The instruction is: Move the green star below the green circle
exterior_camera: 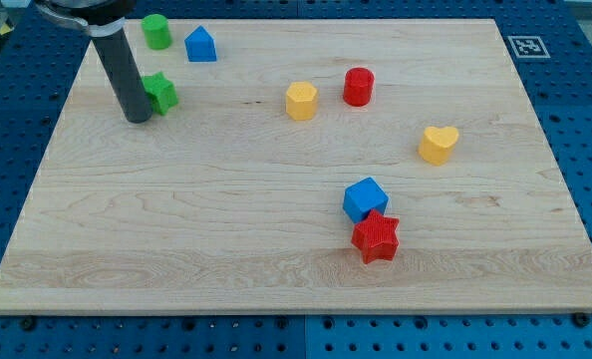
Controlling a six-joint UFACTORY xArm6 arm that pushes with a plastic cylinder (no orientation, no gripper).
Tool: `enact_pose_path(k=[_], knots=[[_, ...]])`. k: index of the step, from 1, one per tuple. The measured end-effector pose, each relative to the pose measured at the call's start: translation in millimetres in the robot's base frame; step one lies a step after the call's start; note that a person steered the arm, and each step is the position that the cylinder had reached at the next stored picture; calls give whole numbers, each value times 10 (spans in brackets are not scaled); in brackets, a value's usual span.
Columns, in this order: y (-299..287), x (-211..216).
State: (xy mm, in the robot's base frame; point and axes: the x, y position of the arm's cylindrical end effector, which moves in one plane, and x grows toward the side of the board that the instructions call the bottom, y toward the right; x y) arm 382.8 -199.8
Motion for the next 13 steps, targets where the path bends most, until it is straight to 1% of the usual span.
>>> enact_pose_path(k=[2, 3, 5, 6, 7, 9, 13], knots=[[20, -277], [75, -277], [532, -198], [619, -199], [613, -268], [375, -496], [96, -842]])
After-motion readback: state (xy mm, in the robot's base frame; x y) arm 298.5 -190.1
